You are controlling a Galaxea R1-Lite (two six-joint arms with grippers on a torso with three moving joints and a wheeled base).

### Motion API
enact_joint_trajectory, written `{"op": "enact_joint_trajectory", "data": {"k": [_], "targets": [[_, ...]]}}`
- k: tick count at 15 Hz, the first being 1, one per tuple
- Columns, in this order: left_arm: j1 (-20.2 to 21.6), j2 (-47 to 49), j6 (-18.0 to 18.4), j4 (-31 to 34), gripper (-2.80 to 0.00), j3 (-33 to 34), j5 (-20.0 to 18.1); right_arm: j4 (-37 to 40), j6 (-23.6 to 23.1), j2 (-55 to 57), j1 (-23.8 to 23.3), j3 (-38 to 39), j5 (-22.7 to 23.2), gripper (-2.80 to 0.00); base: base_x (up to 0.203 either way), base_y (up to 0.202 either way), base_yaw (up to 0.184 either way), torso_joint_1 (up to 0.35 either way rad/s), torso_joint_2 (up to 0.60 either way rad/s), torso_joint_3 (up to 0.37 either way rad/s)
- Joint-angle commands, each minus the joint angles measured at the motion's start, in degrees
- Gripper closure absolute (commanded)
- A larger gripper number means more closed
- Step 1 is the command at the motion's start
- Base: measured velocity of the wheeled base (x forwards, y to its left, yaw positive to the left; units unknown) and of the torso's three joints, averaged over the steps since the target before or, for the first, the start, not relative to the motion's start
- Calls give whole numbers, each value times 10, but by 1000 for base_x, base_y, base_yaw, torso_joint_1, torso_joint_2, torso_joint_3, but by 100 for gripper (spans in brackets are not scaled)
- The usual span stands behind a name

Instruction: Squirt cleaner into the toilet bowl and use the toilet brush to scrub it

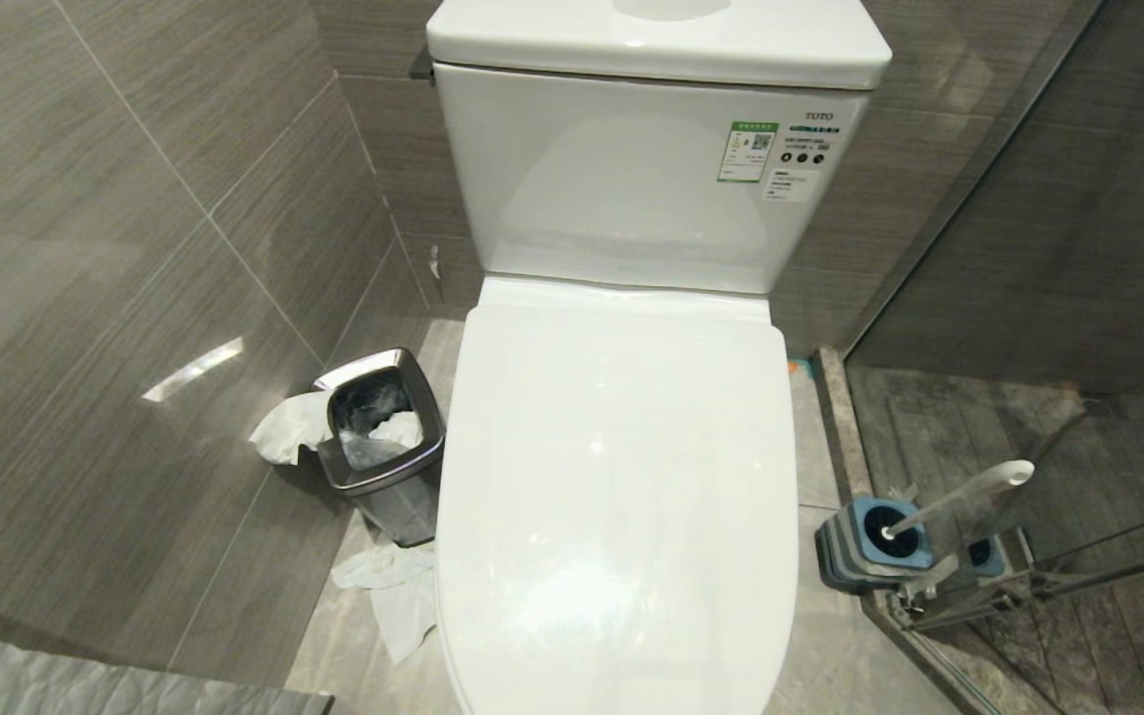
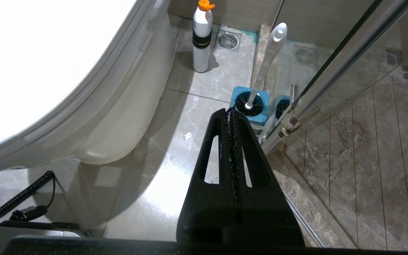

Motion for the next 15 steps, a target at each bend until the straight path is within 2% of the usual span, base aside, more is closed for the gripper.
{"op": "enact_joint_trajectory", "data": {"k": [1,8,15], "targets": [[0,1,-1,71,0,10,2,0,0,0,0,0,0,0,0,0,0,0,0,0],[0,1,2,246,0,10,32,0,0,0,0,-1,0,0,0,0,0,0,0,0],[0,1,-5,258,0,10,21,0,-1,0,0,0,0,0,0,0,0,0,0,0]]}}
